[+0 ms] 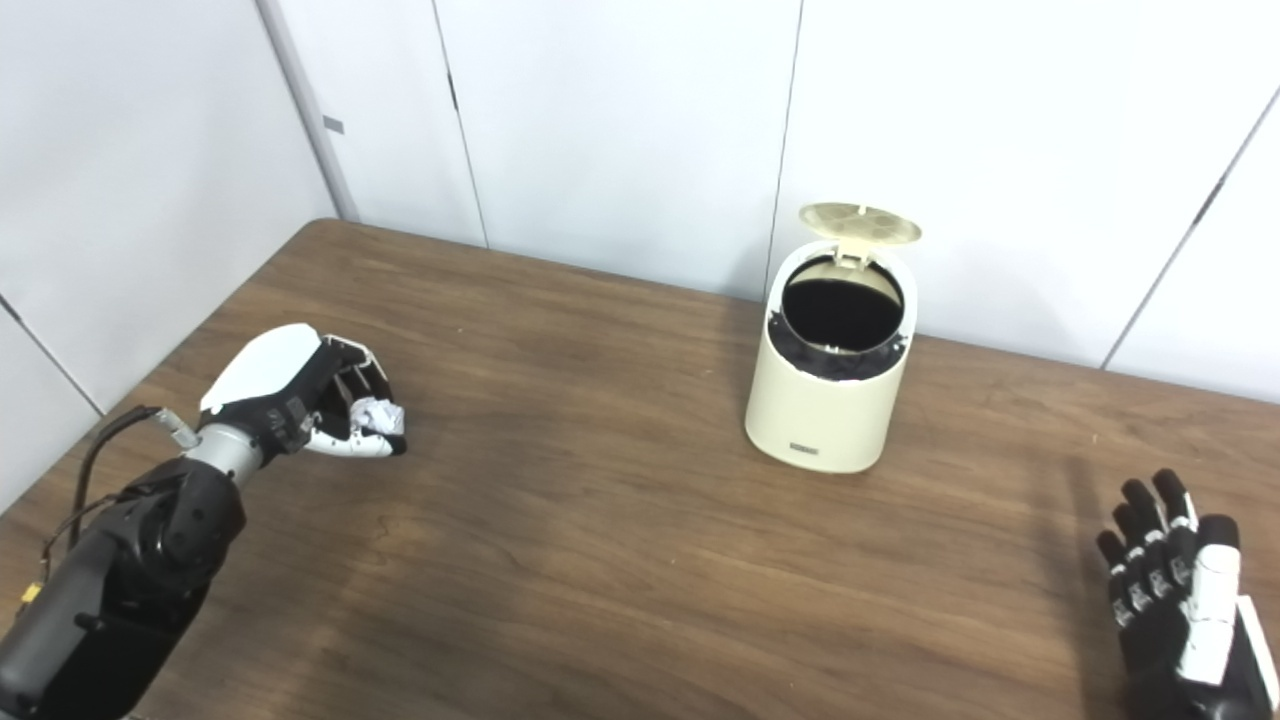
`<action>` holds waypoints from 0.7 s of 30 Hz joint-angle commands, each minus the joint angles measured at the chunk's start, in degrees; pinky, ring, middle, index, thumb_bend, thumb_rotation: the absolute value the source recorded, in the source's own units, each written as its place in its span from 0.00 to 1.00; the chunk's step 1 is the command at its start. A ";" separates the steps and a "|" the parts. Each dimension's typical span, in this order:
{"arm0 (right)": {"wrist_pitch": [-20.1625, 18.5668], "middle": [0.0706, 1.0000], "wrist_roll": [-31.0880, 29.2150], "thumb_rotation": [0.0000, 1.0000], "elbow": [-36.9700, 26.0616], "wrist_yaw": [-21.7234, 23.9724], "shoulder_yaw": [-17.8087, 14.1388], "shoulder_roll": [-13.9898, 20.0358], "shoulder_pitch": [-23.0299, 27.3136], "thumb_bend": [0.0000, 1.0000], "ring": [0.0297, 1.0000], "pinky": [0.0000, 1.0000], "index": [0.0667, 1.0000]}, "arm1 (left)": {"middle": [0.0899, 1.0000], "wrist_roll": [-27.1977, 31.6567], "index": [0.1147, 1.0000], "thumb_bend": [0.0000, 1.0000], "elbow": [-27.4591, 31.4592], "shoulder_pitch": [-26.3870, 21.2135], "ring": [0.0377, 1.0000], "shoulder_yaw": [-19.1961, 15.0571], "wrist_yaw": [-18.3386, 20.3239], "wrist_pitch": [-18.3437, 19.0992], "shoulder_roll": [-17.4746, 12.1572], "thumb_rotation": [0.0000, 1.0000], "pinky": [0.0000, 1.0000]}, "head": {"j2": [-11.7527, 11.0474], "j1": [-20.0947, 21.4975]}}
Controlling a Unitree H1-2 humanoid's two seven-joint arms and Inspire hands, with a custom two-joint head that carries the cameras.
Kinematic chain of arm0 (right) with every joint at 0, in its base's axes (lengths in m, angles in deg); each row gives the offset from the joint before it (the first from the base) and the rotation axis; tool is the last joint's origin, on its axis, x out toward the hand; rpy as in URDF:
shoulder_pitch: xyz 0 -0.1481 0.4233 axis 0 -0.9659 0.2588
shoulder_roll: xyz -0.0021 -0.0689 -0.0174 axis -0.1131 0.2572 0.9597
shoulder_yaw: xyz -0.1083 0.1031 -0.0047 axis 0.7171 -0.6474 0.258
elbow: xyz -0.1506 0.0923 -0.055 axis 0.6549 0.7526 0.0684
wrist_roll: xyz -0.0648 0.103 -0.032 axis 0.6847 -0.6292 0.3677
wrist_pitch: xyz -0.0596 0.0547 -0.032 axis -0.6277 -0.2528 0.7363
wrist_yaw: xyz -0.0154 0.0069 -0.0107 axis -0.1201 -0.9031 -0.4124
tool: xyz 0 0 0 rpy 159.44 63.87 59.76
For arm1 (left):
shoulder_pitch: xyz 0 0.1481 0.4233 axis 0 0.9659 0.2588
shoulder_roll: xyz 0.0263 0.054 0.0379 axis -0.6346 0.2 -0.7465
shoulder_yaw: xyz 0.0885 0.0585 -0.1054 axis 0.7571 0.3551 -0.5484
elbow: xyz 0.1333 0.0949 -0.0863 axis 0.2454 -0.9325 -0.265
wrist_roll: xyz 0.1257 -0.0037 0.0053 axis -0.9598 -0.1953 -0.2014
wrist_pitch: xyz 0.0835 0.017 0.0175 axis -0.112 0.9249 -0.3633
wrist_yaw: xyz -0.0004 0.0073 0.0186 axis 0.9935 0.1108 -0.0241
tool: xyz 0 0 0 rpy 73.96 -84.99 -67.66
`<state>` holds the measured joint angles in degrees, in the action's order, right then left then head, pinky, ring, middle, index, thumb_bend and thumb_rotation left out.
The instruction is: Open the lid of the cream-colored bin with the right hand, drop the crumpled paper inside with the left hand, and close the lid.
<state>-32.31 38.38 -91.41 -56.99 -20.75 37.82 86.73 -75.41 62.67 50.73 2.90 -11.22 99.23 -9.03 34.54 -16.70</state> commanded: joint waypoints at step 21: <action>9.81 0.98 1.72 1.00 6.29 1.13 1.10 -1.08 1.96 0.48 1.00 1.00 1.00 | 0.44 -3.99 0.43 0.47 7.27 -11.84 0.39 5.47 3.55 -1.25 2.66 0.00 0.34 | -2.30 8.20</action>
<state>-23.96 39.85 -85.00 -55.72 -19.89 37.07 87.51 -78.38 68.38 41.11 8.64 -6.87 99.23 -5.38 32.17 -8.45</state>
